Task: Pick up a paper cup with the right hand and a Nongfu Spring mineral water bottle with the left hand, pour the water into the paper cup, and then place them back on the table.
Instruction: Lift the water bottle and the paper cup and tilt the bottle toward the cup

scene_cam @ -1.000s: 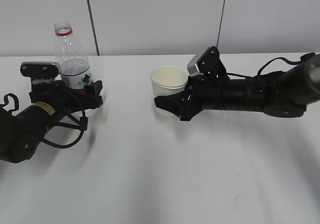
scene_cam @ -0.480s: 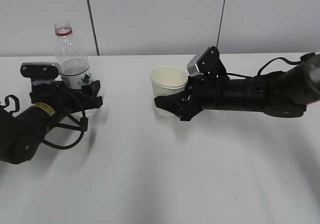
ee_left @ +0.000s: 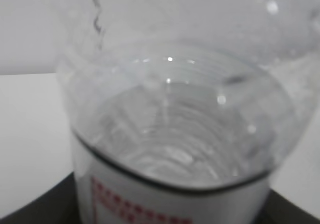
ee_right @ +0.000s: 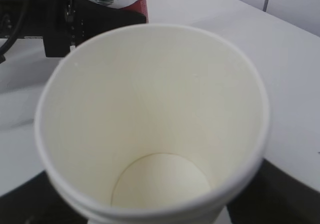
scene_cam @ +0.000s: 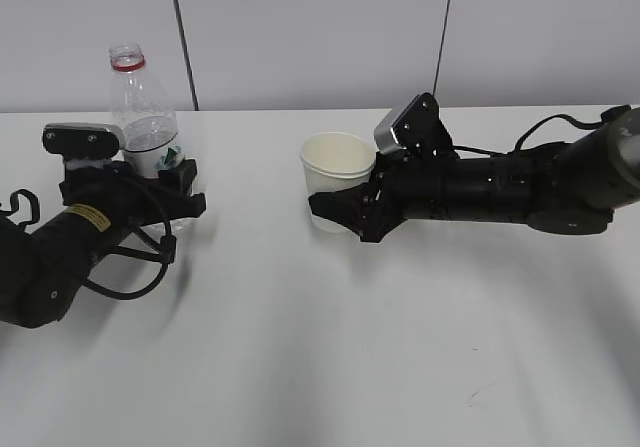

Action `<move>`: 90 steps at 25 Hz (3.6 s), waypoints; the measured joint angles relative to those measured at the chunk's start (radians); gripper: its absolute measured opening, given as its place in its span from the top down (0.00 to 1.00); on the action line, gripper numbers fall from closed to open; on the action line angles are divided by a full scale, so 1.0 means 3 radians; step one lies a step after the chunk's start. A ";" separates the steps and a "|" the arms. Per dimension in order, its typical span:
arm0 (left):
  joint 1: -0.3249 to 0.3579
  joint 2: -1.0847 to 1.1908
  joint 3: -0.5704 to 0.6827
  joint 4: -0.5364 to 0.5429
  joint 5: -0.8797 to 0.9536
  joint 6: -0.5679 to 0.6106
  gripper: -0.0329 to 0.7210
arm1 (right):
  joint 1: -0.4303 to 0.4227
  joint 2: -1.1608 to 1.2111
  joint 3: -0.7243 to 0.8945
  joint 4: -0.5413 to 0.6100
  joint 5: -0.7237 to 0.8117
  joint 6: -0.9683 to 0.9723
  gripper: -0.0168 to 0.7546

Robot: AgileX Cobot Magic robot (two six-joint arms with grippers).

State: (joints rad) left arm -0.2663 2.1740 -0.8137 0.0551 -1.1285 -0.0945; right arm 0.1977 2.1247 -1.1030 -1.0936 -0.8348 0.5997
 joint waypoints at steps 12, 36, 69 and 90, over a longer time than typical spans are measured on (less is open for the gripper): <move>0.0085 -0.0068 -0.0128 0.0549 0.0118 0.0262 0.45 | 0.0000 0.0000 0.0000 -0.0123 -0.0081 0.0034 0.30; 0.0346 -0.0070 -0.1066 0.1865 0.0455 0.1133 0.46 | 0.0006 0.0109 -0.0013 -0.0432 -0.0525 0.0046 0.30; 0.0394 -0.0070 -0.1066 0.1817 0.0559 0.2268 0.46 | 0.0348 0.0175 -0.0541 -0.0337 -0.0071 0.0185 0.30; 0.0408 -0.0070 -0.1066 0.1698 0.0572 0.2708 0.46 | 0.0348 0.0175 -0.0541 -0.0195 0.0062 0.0198 0.30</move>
State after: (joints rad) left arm -0.1438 2.1529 -1.1335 0.5645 -0.9568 0.7178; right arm 0.3020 2.1772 -1.2655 -1.1521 -0.8162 0.6590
